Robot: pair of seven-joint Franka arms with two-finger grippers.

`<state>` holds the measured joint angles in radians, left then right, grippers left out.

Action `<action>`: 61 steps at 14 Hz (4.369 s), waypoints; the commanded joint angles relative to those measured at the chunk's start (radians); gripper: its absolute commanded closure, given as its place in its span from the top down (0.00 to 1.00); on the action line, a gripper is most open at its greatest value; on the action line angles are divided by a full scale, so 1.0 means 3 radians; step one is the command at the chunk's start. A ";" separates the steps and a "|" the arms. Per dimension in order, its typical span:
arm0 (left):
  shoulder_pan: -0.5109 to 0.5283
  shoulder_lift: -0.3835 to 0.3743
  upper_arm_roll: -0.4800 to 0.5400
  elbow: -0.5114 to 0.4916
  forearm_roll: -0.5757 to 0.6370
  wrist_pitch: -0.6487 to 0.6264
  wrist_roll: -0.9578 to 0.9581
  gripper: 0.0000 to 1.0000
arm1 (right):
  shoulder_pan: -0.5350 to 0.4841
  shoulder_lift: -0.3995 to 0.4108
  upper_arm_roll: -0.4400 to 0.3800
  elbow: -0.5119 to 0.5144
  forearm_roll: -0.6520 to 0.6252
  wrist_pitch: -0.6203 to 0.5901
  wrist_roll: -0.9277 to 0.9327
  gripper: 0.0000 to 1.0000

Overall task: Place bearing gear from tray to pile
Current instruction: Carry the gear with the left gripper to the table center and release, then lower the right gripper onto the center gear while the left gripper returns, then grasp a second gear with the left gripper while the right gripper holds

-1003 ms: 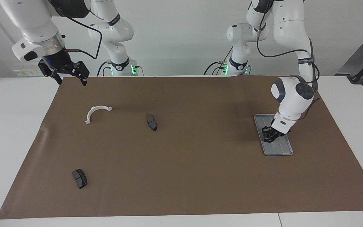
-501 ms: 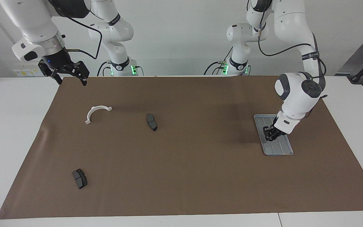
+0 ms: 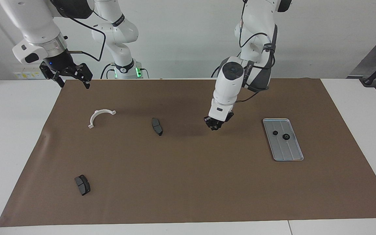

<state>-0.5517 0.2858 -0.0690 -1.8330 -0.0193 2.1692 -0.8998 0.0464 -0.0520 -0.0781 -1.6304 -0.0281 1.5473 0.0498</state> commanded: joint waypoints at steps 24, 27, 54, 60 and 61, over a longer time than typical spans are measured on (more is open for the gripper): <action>0.1341 -0.0017 0.0061 -0.0041 0.0197 -0.0271 0.2541 0.74 | 0.0299 -0.0077 0.0000 -0.0368 0.0078 0.0593 -0.0013 1.00; 0.1634 -0.0073 0.0061 -0.0194 0.0197 -0.0220 0.3054 0.72 | 0.0591 0.0142 0.0005 -0.0385 0.0094 0.0738 0.0145 1.00; 0.1916 -0.0370 0.0061 -0.1181 0.0131 0.0552 0.3219 0.46 | 0.2341 0.1999 0.0005 -0.0134 -0.0034 0.2466 0.1987 0.97; 0.1911 -0.0359 0.0061 -0.1136 0.0131 0.0537 0.3229 0.11 | 0.2341 0.1999 0.0005 -0.0180 -0.0034 0.2481 0.1977 0.77; 0.1910 -0.0354 0.0061 -0.1100 0.0131 0.0521 0.3224 0.04 | 0.2341 0.1994 0.0005 -0.0185 -0.0034 0.2481 0.1977 0.77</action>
<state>0.0212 0.2054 -0.0501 -2.1452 0.0263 2.3107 0.0757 0.7485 0.5478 -0.0758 -1.6774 -0.0234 2.2803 0.6430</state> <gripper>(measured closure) 0.758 0.220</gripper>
